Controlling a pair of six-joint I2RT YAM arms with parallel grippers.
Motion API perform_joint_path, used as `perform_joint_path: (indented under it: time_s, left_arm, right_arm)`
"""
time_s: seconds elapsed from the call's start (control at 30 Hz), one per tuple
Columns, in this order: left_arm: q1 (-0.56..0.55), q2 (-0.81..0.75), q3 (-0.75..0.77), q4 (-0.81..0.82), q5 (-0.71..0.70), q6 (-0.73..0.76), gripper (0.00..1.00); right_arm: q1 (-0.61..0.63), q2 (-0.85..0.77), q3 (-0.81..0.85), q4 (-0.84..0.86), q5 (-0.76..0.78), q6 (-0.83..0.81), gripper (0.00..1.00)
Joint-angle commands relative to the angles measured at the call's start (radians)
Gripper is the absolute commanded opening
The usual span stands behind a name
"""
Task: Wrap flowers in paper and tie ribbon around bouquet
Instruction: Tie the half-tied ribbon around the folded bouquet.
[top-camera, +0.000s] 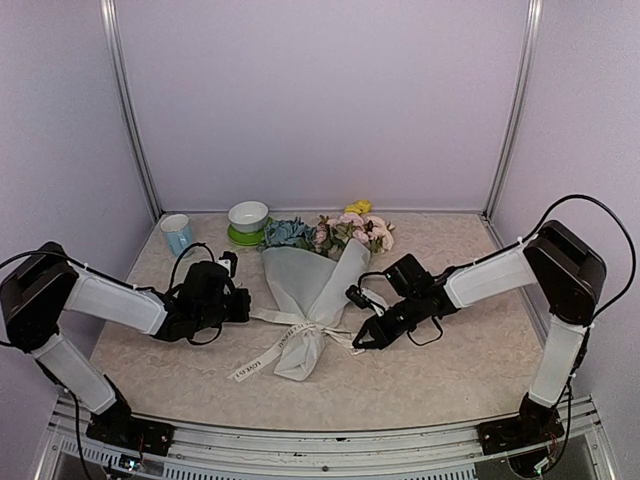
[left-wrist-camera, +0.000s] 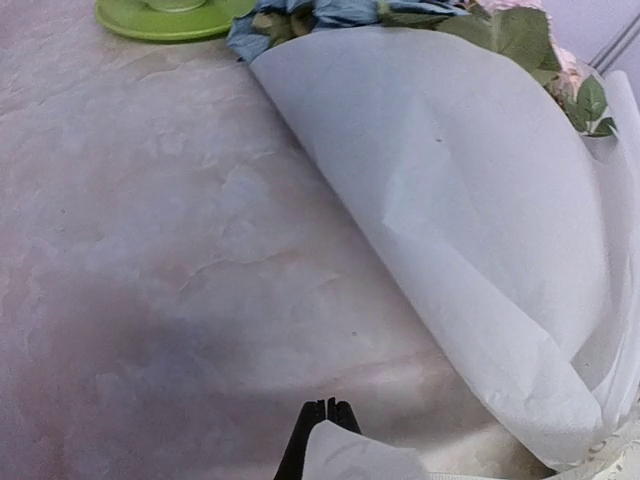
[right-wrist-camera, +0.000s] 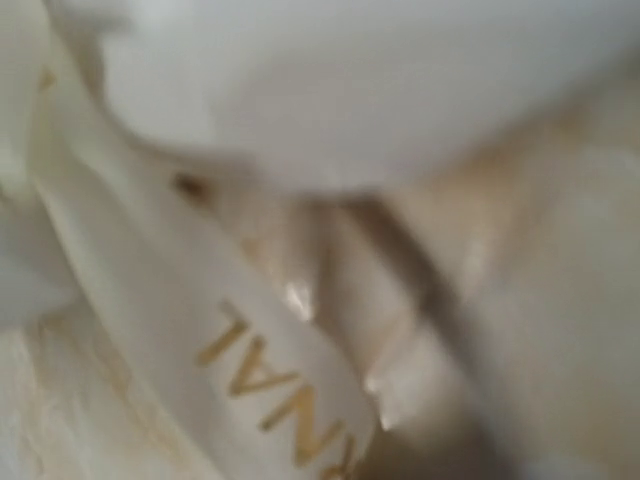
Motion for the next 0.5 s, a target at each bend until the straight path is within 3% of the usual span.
perform_joint_path:
  time_s: [0.0, 0.37, 0.47]
  left_arm:
    - [0.050, 0.041, 0.000, -0.074, 0.025, -0.082, 0.00]
    - [0.126, 0.182, 0.060, -0.263, 0.007, -0.215, 0.00]
    - [0.140, 0.178, 0.043, -0.246, 0.030, -0.223, 0.00]
  right_arm:
    - [-0.008, -0.044, -0.036, -0.048, 0.000, 0.010, 0.00]
    - [-0.008, -0.060, -0.066, -0.118, 0.026, 0.002, 0.00]
    - [-0.008, -0.077, -0.092, -0.138, 0.027, 0.007, 0.00]
